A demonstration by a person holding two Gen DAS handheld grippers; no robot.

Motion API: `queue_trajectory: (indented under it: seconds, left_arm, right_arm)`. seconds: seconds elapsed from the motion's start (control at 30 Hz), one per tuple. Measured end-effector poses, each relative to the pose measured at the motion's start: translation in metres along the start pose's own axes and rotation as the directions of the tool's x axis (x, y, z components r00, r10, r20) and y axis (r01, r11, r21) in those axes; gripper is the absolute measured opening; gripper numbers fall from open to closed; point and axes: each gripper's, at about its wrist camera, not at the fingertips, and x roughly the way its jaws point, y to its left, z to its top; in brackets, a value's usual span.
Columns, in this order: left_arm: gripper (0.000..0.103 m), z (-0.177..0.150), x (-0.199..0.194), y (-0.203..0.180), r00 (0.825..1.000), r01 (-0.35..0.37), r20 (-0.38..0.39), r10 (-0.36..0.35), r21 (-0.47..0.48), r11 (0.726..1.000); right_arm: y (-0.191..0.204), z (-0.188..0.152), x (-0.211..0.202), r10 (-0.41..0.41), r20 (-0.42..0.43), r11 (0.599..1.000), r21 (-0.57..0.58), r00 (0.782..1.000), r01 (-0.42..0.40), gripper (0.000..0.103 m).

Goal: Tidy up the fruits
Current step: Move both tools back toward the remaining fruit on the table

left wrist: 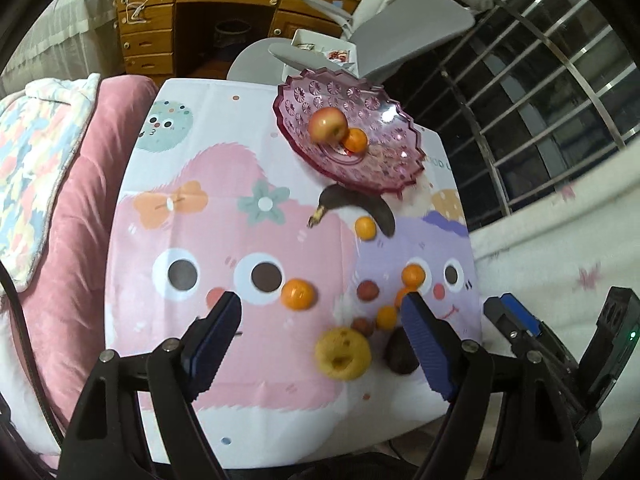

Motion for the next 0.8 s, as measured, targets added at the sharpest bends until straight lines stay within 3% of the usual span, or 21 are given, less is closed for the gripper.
queue_trajectory:
  seconds: [0.33, 0.8]
  left_arm:
    - [0.08, -0.062, -0.019, 0.009, 0.999, 0.02, 0.039, -0.024, 0.098, 0.995]
    - [0.081, -0.094, 0.022, -0.006, 0.998, 0.018, -0.057, -0.011, 0.114, 0.993]
  right_arm:
    - [0.004, -0.063, -0.04, -0.05, 0.04, 0.998, 0.042, 0.998, 0.048, 0.062]
    - [0.002, -0.119, -0.029, -0.105, -0.02, 0.987, -0.121, 0.994, 0.102, 0.062]
